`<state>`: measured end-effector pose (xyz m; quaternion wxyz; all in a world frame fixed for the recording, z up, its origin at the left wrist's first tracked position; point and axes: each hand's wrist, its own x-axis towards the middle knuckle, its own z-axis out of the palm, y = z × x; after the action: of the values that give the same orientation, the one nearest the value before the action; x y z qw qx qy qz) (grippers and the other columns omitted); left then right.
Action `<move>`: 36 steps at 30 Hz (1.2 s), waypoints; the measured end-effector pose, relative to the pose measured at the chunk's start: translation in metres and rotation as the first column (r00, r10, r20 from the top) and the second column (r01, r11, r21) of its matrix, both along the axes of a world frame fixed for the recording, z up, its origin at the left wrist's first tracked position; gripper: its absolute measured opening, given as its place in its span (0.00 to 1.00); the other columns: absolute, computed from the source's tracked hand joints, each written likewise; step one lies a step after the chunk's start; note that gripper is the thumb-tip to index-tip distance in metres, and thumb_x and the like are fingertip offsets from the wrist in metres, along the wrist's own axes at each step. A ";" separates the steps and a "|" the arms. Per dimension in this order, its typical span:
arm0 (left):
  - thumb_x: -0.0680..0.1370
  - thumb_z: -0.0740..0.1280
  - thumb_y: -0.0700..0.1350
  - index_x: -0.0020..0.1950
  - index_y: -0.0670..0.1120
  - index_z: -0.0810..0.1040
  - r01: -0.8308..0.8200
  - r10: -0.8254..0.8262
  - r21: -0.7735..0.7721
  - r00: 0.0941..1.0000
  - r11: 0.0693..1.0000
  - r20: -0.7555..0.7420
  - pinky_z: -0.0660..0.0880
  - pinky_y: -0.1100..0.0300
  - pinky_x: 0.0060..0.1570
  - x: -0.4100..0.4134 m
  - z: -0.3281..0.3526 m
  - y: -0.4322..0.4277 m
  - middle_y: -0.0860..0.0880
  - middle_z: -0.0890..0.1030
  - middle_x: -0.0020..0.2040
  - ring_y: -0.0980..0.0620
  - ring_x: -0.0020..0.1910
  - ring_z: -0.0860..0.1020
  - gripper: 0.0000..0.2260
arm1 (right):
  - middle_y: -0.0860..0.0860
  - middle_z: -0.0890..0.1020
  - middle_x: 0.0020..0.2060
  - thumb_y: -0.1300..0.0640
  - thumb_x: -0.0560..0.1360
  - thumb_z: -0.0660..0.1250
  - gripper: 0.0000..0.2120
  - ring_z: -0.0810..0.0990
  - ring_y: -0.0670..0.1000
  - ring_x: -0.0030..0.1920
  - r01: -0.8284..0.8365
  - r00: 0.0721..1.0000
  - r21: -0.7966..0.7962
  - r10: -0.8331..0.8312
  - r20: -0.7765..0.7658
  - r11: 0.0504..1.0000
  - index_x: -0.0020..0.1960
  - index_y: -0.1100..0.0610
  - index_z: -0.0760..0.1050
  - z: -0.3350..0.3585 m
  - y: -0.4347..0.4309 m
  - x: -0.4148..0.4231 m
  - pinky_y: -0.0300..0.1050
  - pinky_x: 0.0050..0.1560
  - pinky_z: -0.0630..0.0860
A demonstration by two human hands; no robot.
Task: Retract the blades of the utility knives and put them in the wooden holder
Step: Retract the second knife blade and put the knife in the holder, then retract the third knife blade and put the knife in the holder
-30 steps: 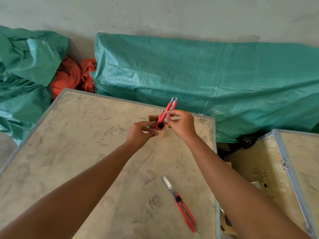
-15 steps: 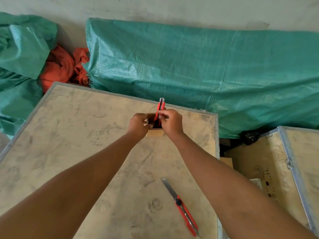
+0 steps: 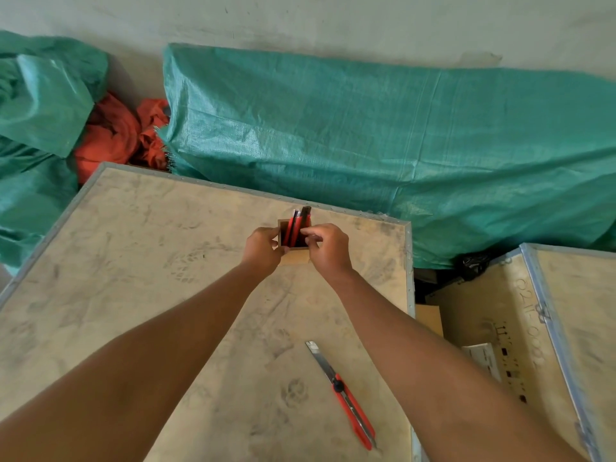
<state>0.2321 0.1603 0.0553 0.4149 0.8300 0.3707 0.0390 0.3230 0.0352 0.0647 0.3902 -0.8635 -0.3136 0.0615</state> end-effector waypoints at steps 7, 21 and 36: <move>0.73 0.75 0.44 0.69 0.45 0.75 -0.090 0.095 -0.103 0.994 0.991 0.052 0.77 0.56 0.49 -0.040 0.007 -0.039 0.45 0.80 0.64 0.51 0.51 0.79 0.25 | 0.59 0.87 0.50 0.70 0.74 0.71 0.11 0.86 0.57 0.46 -0.025 0.998 -0.031 0.023 -0.060 0.999 0.54 0.61 0.86 0.002 -0.062 -0.026 0.47 0.53 0.83; 0.72 0.76 0.45 0.66 0.46 0.78 -0.223 0.191 -0.322 0.973 0.920 -0.128 0.77 0.59 0.48 -0.155 -0.062 -0.258 0.47 0.79 0.59 0.53 0.47 0.79 0.24 | 0.53 0.85 0.57 0.65 0.76 0.71 0.12 0.80 0.46 0.51 -0.361 0.886 -0.398 0.177 -0.428 0.843 0.58 0.56 0.85 -0.038 -0.187 -0.082 0.37 0.55 0.72; 0.72 0.71 0.44 0.64 0.51 0.76 -0.147 0.131 -0.096 0.978 0.984 -0.161 0.76 0.57 0.37 -0.157 -0.081 -0.335 0.50 0.71 0.63 0.49 0.52 0.80 0.20 | 0.55 0.87 0.56 0.64 0.74 0.74 0.13 0.83 0.54 0.57 -0.493 0.839 -0.412 0.291 -0.460 0.766 0.58 0.58 0.85 -0.066 -0.215 -0.102 0.40 0.59 0.75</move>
<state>0.0751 -0.1752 -0.0253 0.4250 0.7791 0.4605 -0.0165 0.2205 -0.1795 -0.0011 0.1742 -0.8210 -0.3828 0.3861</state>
